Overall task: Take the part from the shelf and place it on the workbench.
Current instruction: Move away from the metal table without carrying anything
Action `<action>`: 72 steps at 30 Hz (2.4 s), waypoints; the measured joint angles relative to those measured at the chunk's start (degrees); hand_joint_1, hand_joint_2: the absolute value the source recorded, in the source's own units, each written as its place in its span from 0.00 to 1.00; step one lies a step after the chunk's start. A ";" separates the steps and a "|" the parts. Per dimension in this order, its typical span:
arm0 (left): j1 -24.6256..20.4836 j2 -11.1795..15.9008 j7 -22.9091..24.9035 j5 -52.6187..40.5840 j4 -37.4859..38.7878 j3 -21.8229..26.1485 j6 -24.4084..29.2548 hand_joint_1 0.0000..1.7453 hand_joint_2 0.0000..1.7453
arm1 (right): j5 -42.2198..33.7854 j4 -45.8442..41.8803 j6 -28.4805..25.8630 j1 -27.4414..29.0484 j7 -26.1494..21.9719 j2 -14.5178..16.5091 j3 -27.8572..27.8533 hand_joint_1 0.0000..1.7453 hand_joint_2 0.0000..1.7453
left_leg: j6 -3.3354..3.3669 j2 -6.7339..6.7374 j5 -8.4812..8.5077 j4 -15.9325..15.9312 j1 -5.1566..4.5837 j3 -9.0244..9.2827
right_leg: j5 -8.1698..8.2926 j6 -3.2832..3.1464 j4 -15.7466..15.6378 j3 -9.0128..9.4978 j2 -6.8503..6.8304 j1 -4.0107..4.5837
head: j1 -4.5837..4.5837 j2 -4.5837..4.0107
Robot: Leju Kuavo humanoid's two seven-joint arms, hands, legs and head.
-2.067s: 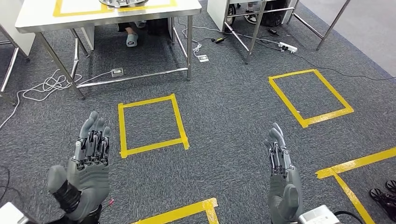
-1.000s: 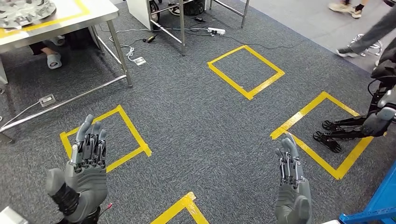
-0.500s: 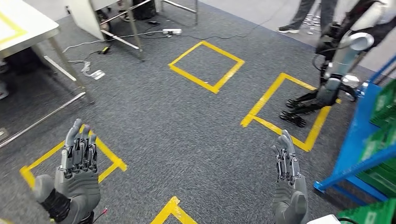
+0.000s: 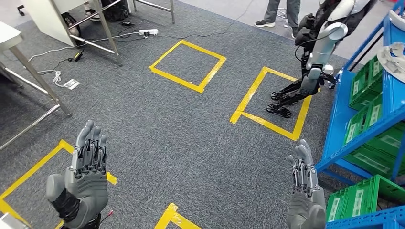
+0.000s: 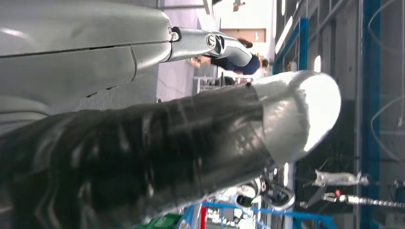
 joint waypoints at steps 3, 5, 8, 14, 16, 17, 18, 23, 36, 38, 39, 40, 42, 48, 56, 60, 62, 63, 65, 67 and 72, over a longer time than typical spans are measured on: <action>-0.03 0.02 0.25 -0.23 -0.13 -0.02 0.02 0.00 0.00 | -0.09 -0.44 0.00 0.20 -0.29 -0.01 -0.61 0.00 0.00 | -0.59 1.64 -0.32 -0.25 0.04 0.46 | 1.43 -1.39 -5.98 2.84 -1.98 1.04 | -0.24 -0.01; -0.09 0.04 0.52 -0.48 -0.25 -0.03 0.03 0.00 0.00 | -0.18 -0.70 0.00 0.49 -0.48 -0.04 -0.94 0.00 0.00 | -1.19 2.47 -0.42 -0.72 0.14 0.82 | 1.95 -1.77 -7.10 3.48 -0.80 0.99 | 0.12 -0.01; -0.23 0.20 0.83 -0.76 -0.45 -0.04 0.04 0.00 0.00 | -0.24 -1.04 0.00 0.79 -0.72 -0.04 -1.16 0.00 0.00 | -1.88 -1.06 -2.63 2.85 0.14 -0.60 | 3.39 -2.01 -9.66 5.70 1.02 0.19 | -0.28 -0.01; 0.04 0.56 1.09 -0.84 -0.44 -0.05 0.14 0.00 0.00 | -0.25 -1.08 0.01 0.91 -0.74 -0.04 -1.24 0.00 0.00 | -3.33 -4.51 -2.06 9.29 1.00 -5.33 | 3.04 -1.41 -9.19 5.98 5.58 -0.45 | -2.17 0.01; 0.04 0.59 1.14 -0.90 -0.47 -0.05 0.22 0.00 0.00 | -0.24 -1.09 0.00 0.97 -0.74 -0.04 -1.26 0.00 0.00 | -3.76 -6.87 0.79 2.53 1.63 -2.27 | 2.24 -0.44 -7.88 5.58 7.13 -0.81 | -2.60 0.00; 0.05 0.60 1.15 -0.93 -0.51 -0.06 0.28 0.00 0.00 | -0.22 -1.11 0.00 1.01 -0.76 -0.05 -1.29 0.00 0.00 | -3.62 -7.80 1.12 0.64 1.77 -1.23 | 1.92 0.04 -7.24 5.19 7.79 -0.92 | -2.76 -0.01; 0.06 0.63 1.17 -0.96 -0.55 -0.07 0.36 0.00 0.00 | -0.22 -1.15 0.00 1.08 -0.78 -0.04 -1.33 0.00 0.00 | -3.29 -8.33 0.84 0.00 1.74 -0.73 | 1.76 0.46 -6.83 4.73 8.40 -1.00 | -2.82 -0.01; -0.12 0.72 1.20 -0.98 -0.63 -0.06 0.47 0.00 0.00 | -0.16 -1.38 0.00 1.46 -0.85 -0.05 -1.64 0.00 0.00 | -1.18 -5.36 0.57 -0.16 1.51 -0.01 | -0.33 1.64 -2.38 1.33 5.72 -1.14 | -1.77 -0.01; -0.04 0.76 1.01 -1.09 -0.73 -0.09 0.64 0.00 0.00 | -0.25 -1.73 0.01 2.42 -2.05 0.02 -2.75 0.00 0.00 | -1.95 2.51 -0.81 -1.40 0.38 2.11 | 2.47 -1.93 -7.51 3.57 -1.16 1.09 | 0.05 0.00; -0.08 0.80 0.91 -1.10 -0.76 -0.09 0.64 0.00 0.00 | -0.32 -1.86 0.02 2.64 -2.27 0.08 -2.78 0.00 0.00 | -2.37 0.09 -2.23 0.98 0.32 1.22 | 3.38 -2.16 -9.05 5.12 0.23 0.62 | -0.29 0.00; -0.03 0.82 0.90 -1.09 -0.76 -0.10 0.65 0.00 0.00 | -0.39 -1.87 0.02 2.68 -2.34 0.10 -2.80 0.00 0.00 | -2.49 -1.77 -3.55 4.02 0.36 -0.35 | 3.68 -2.20 -9.45 5.68 0.89 0.38 | -0.76 0.00; 0.09 0.84 0.89 -1.07 -0.74 -0.11 0.66 0.00 0.00 | -0.47 -1.86 0.02 2.63 -2.38 0.12 -2.82 0.00 0.00 | -2.60 -3.13 -5.01 7.73 0.37 -2.36 | 3.70 -2.30 -9.54 5.75 1.58 0.32 | -1.21 0.00; 0.20 0.88 0.93 -1.02 -0.69 -0.14 0.67 0.00 0.00 | -0.60 -1.84 0.02 2.74 -2.38 0.13 -2.86 0.00 0.00 | -2.80 -4.05 -6.22 13.16 0.37 -5.98 | 3.48 -2.30 -9.40 5.73 3.21 0.32 | -1.91 -0.01; 0.17 0.98 0.91 -1.05 -0.64 -0.16 0.68 0.00 0.00 | -0.66 -1.86 0.02 2.90 -2.44 0.19 -3.03 0.00 0.00 | -2.64 -8.21 1.42 -0.27 1.04 -0.97 | 1.91 -0.78 -6.98 4.89 7.89 0.01 | -2.97 0.00; 0.17 1.03 0.92 -1.26 -0.72 -0.13 0.80 0.00 0.00 | -0.56 -1.93 0.00 3.20 -2.87 0.18 -3.64 0.00 0.00 | -0.20 -3.70 0.68 -0.96 0.46 0.42 | -4.65 1.11 6.96 -3.25 2.31 -0.43 | -1.14 0.00; 0.15 1.03 0.95 -1.26 -0.73 -0.13 0.82 0.00 0.00 | -0.56 -1.93 0.00 3.35 -2.86 0.18 -3.69 0.00 0.00 | -0.15 -0.71 -0.05 -0.95 0.04 1.11 | -1.54 0.59 4.97 -2.67 1.21 -0.36 | -0.70 -0.01; 0.13 1.03 0.94 -1.26 -0.75 -0.13 0.82 0.00 0.00 | -0.56 -1.95 0.01 3.35 -2.87 0.19 -3.71 0.00 0.00 | -0.44 0.43 -0.49 -1.01 -0.08 1.70 | 1.45 -0.25 -3.02 1.30 -1.10 0.33 | -0.66 -0.01; 0.13 1.03 0.93 -1.27 -0.75 -0.13 0.82 0.00 0.00 | -0.54 -1.99 0.01 3.33 -2.90 0.19 -3.72 0.00 0.00 | -0.69 0.94 -0.67 -1.08 -0.07 1.91 | 2.04 -0.67 -5.37 2.44 -1.92 0.70 | -0.68 0.00; 0.12 1.03 0.94 -1.27 -0.75 -0.14 0.82 0.00 0.00 | -0.50 -2.05 0.01 3.37 -2.93 0.20 -3.77 0.00 0.00 | -1.28 1.93 -0.92 -1.33 0.03 2.29 | 2.04 -1.27 -6.45 2.81 -1.66 1.16 | -0.70 0.01; 0.09 1.06 0.95 -1.28 -0.80 -0.14 0.82 0.00 0.00 | -0.45 -2.15 0.02 3.50 -2.98 0.23 -3.80 0.00 0.00 | -1.85 1.41 -1.37 -1.15 0.24 2.42 | 2.56 -1.82 -7.53 3.98 -0.36 0.88 | -0.67 0.00; 0.21 1.20 1.01 -1.35 -0.88 -0.19 0.88 0.00 0.00 | -0.41 -2.19 0.02 3.44 -2.97 0.40 -3.82 0.00 0.00 | -2.89 -4.02 -6.54 12.43 0.45 -4.89 | 3.28 -2.56 -8.72 5.54 2.87 0.28 | -2.16 -0.01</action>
